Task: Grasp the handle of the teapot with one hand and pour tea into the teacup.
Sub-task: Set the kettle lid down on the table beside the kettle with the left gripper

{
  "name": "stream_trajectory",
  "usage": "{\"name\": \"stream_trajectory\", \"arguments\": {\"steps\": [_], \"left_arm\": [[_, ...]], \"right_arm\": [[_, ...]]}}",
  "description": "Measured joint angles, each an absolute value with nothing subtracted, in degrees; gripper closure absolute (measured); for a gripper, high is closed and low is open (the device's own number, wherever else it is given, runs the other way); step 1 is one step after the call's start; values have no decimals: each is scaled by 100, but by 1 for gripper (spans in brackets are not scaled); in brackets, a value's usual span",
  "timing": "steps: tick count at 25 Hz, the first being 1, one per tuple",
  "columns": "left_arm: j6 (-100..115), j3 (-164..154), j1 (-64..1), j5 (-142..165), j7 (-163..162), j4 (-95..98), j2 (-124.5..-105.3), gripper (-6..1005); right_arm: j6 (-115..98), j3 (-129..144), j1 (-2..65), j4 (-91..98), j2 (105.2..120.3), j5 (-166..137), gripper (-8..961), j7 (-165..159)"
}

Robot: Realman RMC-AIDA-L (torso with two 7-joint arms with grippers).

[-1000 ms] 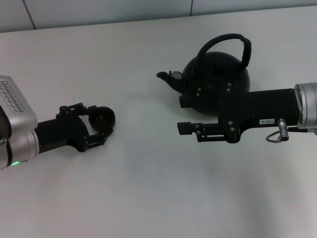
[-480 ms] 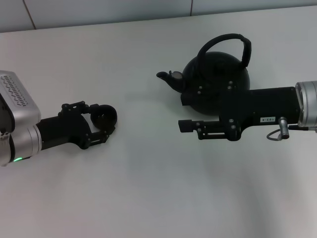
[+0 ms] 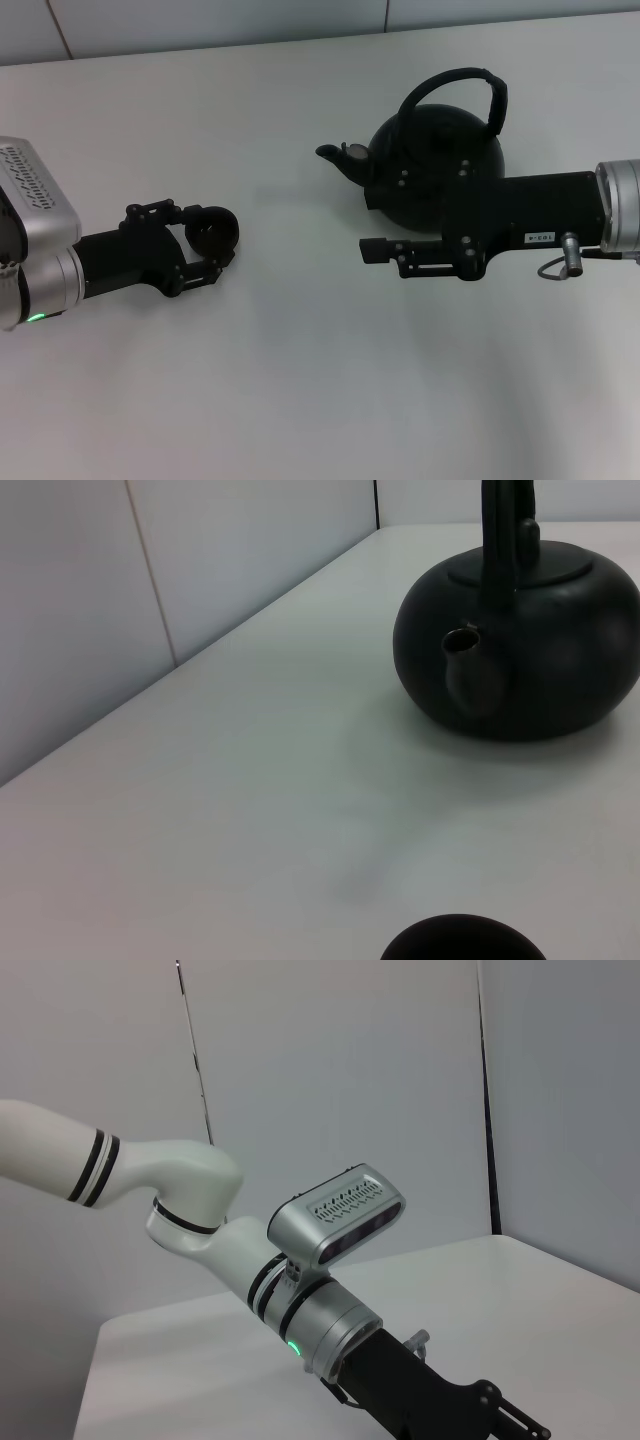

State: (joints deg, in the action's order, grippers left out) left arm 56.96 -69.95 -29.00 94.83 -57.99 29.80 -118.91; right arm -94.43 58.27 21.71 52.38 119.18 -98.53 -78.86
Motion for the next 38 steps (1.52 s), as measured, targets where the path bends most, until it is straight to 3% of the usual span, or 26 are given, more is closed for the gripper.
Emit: {"name": "stream_trajectory", "arguments": {"steps": [28,33,38], "left_arm": [[5721,-7115,-2856,9510,-5853,3041,-11891,239],[5704,-7136,-2856,9510,-5826,3042,-11891,137],[5694,-7136,-2855,9506,-5805,3069,-11891,137]], "right_arm": [[-9387,5871,2149,5238,11917,-9852,355,-7889],[-9386,5871,2136,5238,11917,-9852,355,-7893],[-9386,5866,2130,5238,11918,-9849,355,-7893]]}}
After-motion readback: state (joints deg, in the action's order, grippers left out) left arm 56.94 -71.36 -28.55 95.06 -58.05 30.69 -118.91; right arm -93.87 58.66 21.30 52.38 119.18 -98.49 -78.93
